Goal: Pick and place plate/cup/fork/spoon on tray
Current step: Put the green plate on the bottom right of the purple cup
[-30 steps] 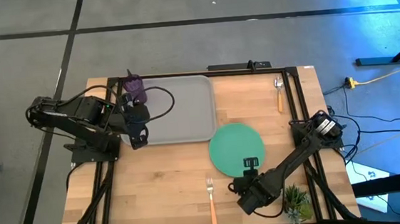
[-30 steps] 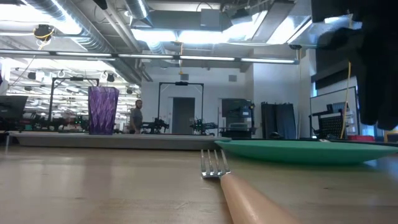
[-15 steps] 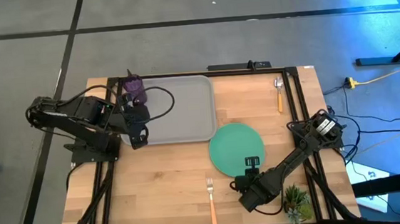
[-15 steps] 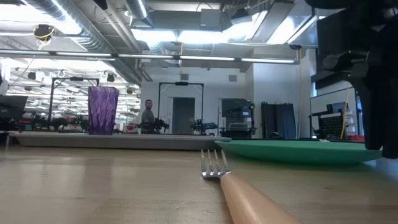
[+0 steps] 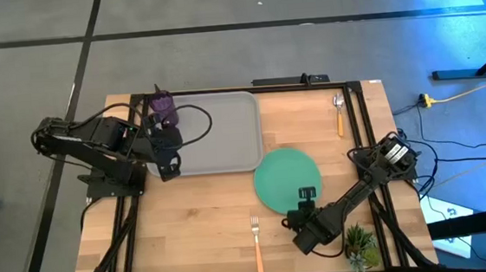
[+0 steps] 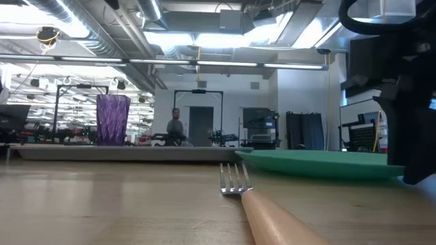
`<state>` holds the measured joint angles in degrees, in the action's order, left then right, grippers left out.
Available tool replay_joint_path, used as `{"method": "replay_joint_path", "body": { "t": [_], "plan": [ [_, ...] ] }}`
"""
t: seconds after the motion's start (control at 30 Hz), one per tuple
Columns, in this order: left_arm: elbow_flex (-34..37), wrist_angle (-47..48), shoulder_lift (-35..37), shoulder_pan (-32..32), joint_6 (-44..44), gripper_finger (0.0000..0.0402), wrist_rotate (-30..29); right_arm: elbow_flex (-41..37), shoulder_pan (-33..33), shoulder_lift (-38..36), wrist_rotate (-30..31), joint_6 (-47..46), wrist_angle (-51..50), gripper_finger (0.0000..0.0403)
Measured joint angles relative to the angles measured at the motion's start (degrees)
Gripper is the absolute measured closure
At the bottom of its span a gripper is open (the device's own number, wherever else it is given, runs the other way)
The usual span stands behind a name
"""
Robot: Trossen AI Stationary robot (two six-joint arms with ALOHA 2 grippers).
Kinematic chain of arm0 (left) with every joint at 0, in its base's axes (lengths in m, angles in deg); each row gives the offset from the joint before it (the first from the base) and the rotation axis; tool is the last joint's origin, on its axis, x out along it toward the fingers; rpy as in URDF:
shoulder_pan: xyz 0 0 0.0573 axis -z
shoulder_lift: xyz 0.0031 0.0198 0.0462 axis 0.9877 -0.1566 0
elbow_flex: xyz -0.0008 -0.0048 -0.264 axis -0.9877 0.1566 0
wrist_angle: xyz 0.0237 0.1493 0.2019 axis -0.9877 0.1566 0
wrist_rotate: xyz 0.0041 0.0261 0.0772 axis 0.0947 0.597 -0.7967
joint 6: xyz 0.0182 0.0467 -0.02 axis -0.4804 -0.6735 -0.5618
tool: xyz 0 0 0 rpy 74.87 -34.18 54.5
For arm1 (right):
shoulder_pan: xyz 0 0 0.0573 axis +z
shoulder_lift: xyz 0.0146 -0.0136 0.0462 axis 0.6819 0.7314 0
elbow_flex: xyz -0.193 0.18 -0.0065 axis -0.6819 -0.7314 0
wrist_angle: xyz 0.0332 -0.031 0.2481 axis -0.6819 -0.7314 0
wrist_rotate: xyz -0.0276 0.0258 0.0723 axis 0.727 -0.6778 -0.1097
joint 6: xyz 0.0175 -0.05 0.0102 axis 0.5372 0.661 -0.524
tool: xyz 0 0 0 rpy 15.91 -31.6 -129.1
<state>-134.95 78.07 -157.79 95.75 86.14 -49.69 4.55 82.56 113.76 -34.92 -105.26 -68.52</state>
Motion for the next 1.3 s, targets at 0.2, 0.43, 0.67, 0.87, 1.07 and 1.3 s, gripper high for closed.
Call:
{"method": "replay_joint_path", "body": {
  "t": [0.2, 0.43, 0.67, 0.87, 1.07, 1.3],
  "plan": [
    [0.0, -0.4, 0.0, 0.0, 0.0, 0.0351, 0.0, 0.0, -0.3, 0.1, 2.4, 0.0, 0.7, 0.0348],
    [0.0, -0.5, 0.0, 0.0, 0.0, 0.0351, 0.0, 0.0, -1.2, 0.1, 3.8, 0.1, 1.3, 0.0392],
    [0.0, -0.5, 0.0, 0.0, 0.0, 0.0351, 0.0, 3.5, -2.0, 0.3, 2.2, -2.0, -5.6, 0.0398],
    [0.0, -0.4, 0.0, 0.0, -0.3, 0.0351, 0.0, 9.1, -2.3, 0.3, 1.6, -8.3, -16.1, 0.04],
    [0.0, -0.4, 0.0, 0.0, -0.3, 0.0351, 0.0, 13.3, -2.3, 0.2, 1.5, -12.4, -23.8, 0.0401],
    [0.0, -0.4, 0.0, 0.0, -0.3, 0.0351, 0.0, 16.4, -3.4, 0.2, 2.4, -13.8, -31.3, 0.0401]
  ]
}}
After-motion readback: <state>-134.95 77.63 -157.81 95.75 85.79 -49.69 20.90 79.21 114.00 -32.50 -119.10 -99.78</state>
